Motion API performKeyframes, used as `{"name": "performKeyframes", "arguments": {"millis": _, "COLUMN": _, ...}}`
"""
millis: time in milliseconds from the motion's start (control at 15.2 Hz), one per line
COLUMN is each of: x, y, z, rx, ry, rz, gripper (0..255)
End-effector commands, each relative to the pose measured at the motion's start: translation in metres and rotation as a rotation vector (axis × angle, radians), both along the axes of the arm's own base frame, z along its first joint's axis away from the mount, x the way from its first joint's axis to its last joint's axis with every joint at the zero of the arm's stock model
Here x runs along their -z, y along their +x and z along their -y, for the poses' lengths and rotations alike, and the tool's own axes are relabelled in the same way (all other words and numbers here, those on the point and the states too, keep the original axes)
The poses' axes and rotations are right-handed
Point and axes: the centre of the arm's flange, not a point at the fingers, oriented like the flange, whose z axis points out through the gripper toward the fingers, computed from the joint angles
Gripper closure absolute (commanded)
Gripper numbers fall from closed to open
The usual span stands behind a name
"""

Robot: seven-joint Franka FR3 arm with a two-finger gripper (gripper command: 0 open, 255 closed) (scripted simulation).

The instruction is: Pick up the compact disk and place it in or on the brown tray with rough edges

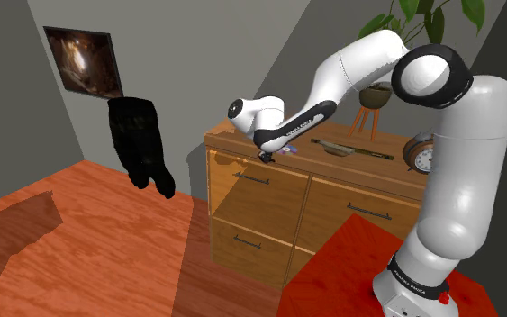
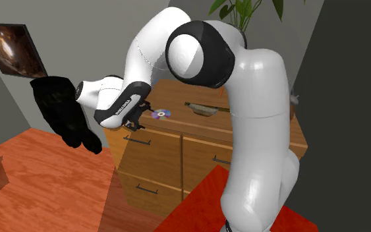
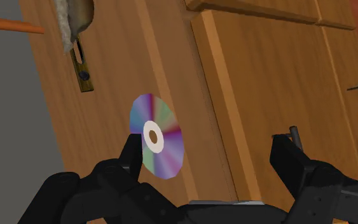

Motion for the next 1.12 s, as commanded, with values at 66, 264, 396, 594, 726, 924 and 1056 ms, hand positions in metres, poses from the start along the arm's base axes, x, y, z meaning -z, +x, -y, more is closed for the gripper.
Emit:
{"name": "performKeyframes", "arguments": {"millis": 66, "x": 0.024, "y": 0.032, "z": 0.009, "rx": -0.011, "ry": -0.098, "rz": 0.006, "gripper": 0}}
{"name": "performKeyframes", "arguments": {"millis": 264, "x": 0.037, "y": 0.045, "z": 0.017, "rx": -0.015, "ry": -0.138, "rz": 0.008, "gripper": 0}}
{"name": "performKeyframes", "arguments": {"millis": 396, "x": 0.043, "y": 0.045, "z": 0.026, "rx": -0.015, "ry": -0.138, "rz": 0.008, "gripper": 0}}
{"name": "performKeyframes", "arguments": {"millis": 594, "x": 0.052, "y": 0.044, "z": 0.039, "rx": -0.015, "ry": -0.138, "rz": 0.008, "gripper": 0}}
{"name": "performKeyframes", "arguments": {"millis": 726, "x": 0.057, "y": 0.044, "z": 0.046, "rx": -0.015, "ry": -0.138, "rz": 0.008, "gripper": 0}}
{"name": "performKeyframes", "arguments": {"millis": 924, "x": 0.057, "y": 0.044, "z": 0.046, "rx": -0.015, "ry": -0.138, "rz": 0.008, "gripper": 0}}
{"name": "performKeyframes", "arguments": {"millis": 1056, "x": 0.057, "y": 0.044, "z": 0.046, "rx": -0.015, "ry": -0.138, "rz": 0.008, "gripper": 0}}
